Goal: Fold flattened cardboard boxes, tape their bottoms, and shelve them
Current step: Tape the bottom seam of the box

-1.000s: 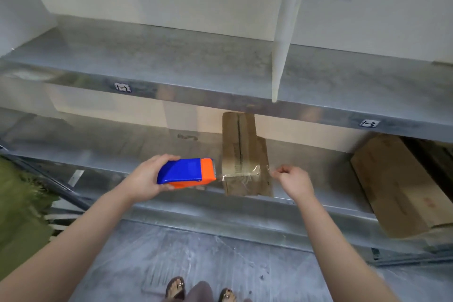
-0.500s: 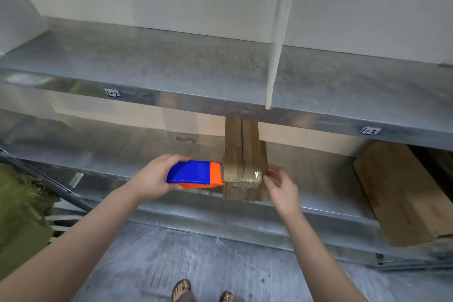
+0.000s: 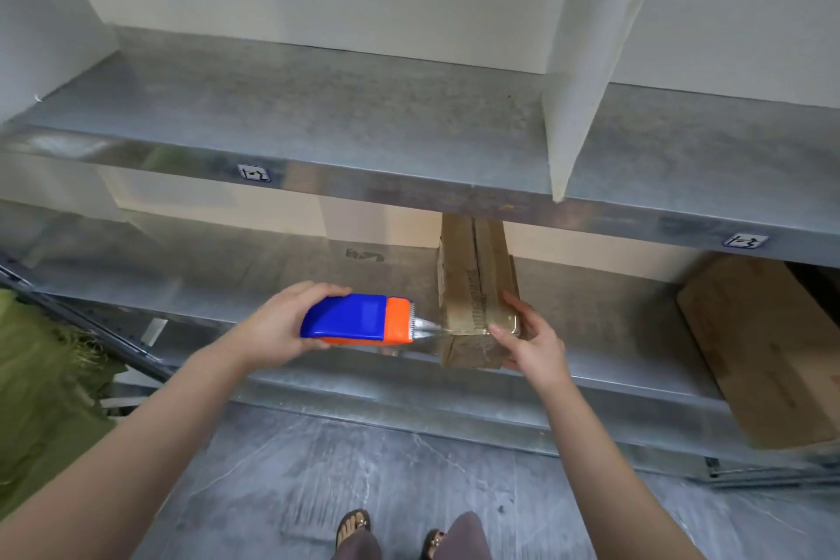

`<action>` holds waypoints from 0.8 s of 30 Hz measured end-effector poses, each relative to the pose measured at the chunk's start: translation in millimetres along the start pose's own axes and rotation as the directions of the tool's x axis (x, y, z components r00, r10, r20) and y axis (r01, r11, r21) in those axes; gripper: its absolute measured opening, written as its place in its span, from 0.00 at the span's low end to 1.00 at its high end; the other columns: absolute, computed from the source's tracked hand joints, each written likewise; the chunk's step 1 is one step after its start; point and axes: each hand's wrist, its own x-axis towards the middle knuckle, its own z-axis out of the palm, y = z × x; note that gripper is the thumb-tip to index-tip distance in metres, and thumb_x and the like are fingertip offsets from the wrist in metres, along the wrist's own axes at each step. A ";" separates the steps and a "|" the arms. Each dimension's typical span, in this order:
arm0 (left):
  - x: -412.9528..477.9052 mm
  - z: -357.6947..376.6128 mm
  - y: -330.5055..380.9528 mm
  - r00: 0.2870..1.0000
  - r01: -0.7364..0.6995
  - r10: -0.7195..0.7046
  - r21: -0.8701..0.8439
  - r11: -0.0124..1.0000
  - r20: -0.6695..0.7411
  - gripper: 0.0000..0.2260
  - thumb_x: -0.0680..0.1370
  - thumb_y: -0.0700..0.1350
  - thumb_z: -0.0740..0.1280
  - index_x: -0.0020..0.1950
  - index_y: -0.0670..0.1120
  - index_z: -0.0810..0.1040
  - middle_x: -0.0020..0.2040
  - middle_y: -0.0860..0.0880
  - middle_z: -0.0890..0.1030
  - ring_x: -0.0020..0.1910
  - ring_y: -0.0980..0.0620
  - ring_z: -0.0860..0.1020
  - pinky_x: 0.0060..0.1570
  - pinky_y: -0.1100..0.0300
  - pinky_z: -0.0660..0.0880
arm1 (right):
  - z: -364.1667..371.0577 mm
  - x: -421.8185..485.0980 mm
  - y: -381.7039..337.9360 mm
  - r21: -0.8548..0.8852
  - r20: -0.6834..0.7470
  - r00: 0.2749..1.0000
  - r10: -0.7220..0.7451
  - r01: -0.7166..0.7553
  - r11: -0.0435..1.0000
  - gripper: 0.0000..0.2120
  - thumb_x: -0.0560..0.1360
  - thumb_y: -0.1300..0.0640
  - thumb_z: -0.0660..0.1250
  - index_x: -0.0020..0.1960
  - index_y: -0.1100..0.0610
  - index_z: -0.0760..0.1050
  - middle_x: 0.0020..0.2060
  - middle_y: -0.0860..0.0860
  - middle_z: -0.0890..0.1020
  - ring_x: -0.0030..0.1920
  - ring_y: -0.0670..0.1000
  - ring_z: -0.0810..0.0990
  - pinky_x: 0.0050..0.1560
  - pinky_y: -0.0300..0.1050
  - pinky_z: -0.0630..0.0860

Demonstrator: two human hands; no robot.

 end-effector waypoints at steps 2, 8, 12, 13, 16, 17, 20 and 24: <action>-5.4 -12.5 -12.6 0.999 0.045 -0.045 0.006 0.999 -0.007 0.35 0.67 0.47 0.79 0.66 0.64 0.65 0.62 0.59 0.71 0.62 0.59 0.70 0.63 0.65 0.64 | -0.2 1.7 -1.6 -0.009 0.002 1.000 0.001 -0.001 1.000 0.24 0.66 0.45 0.77 0.58 0.30 0.74 0.60 0.42 0.78 0.59 0.51 0.79 0.55 0.54 0.81; 9.5 6.4 -8.9 0.999 0.015 -0.017 0.096 0.995 0.027 0.34 0.68 0.48 0.77 0.71 0.53 0.68 0.64 0.53 0.73 0.63 0.52 0.70 0.62 0.62 0.66 | 3.7 0.8 -2.8 0.037 -0.002 1.000 0.012 -0.011 0.999 0.24 0.71 0.56 0.75 0.62 0.38 0.73 0.60 0.46 0.76 0.53 0.52 0.82 0.46 0.49 0.83; 22.5 21.9 2.5 0.998 0.038 -0.043 0.133 0.990 0.036 0.32 0.70 0.47 0.75 0.71 0.54 0.67 0.63 0.52 0.73 0.63 0.51 0.70 0.59 0.59 0.69 | 3.7 2.9 -4.5 0.063 0.008 0.999 0.034 -0.034 0.997 0.28 0.72 0.57 0.75 0.64 0.37 0.69 0.61 0.45 0.73 0.55 0.52 0.80 0.47 0.49 0.83; 25.5 24.5 5.8 0.998 0.036 -0.042 0.142 0.989 0.037 0.31 0.71 0.47 0.74 0.71 0.54 0.68 0.62 0.51 0.73 0.62 0.50 0.70 0.57 0.59 0.70 | 3.6 2.9 -4.8 0.079 0.011 0.999 0.035 -0.036 0.996 0.28 0.72 0.57 0.75 0.64 0.37 0.69 0.61 0.45 0.73 0.55 0.52 0.80 0.47 0.49 0.83; 34.4 26.5 8.0 0.997 0.033 -0.043 0.165 0.986 0.057 0.29 0.71 0.45 0.73 0.70 0.55 0.69 0.59 0.51 0.74 0.60 0.49 0.71 0.55 0.55 0.73 | 3.1 3.0 -2.6 0.105 0.013 0.999 0.044 -0.045 0.993 0.28 0.72 0.56 0.75 0.64 0.36 0.69 0.60 0.43 0.73 0.55 0.51 0.80 0.48 0.48 0.83; 36.9 26.2 7.0 0.997 0.035 -0.048 0.176 0.984 0.066 0.29 0.70 0.45 0.73 0.69 0.55 0.69 0.59 0.51 0.74 0.59 0.49 0.72 0.54 0.54 0.73 | 3.3 3.1 -2.3 0.106 0.012 0.999 0.045 -0.046 0.993 0.28 0.71 0.56 0.75 0.64 0.36 0.69 0.59 0.43 0.73 0.55 0.50 0.80 0.47 0.47 0.83; 39.8 24.9 3.6 0.994 0.042 -0.061 0.196 0.980 0.091 0.28 0.70 0.45 0.74 0.68 0.55 0.70 0.58 0.51 0.75 0.58 0.48 0.73 0.53 0.55 0.73 | 2.9 5.2 -1.5 0.102 0.019 0.999 0.043 -0.045 0.994 0.28 0.71 0.55 0.76 0.65 0.36 0.69 0.60 0.44 0.73 0.56 0.47 0.78 0.48 0.48 0.83; 35.5 31.6 4.2 0.989 0.060 -0.085 0.195 0.979 0.121 0.31 0.70 0.48 0.75 0.71 0.53 0.68 0.61 0.49 0.75 0.60 0.48 0.73 0.55 0.57 0.72 | 1.4 6.1 -0.2 0.117 0.029 0.999 0.036 -0.039 0.992 0.28 0.71 0.55 0.76 0.63 0.34 0.69 0.60 0.42 0.73 0.56 0.47 0.78 0.47 0.47 0.83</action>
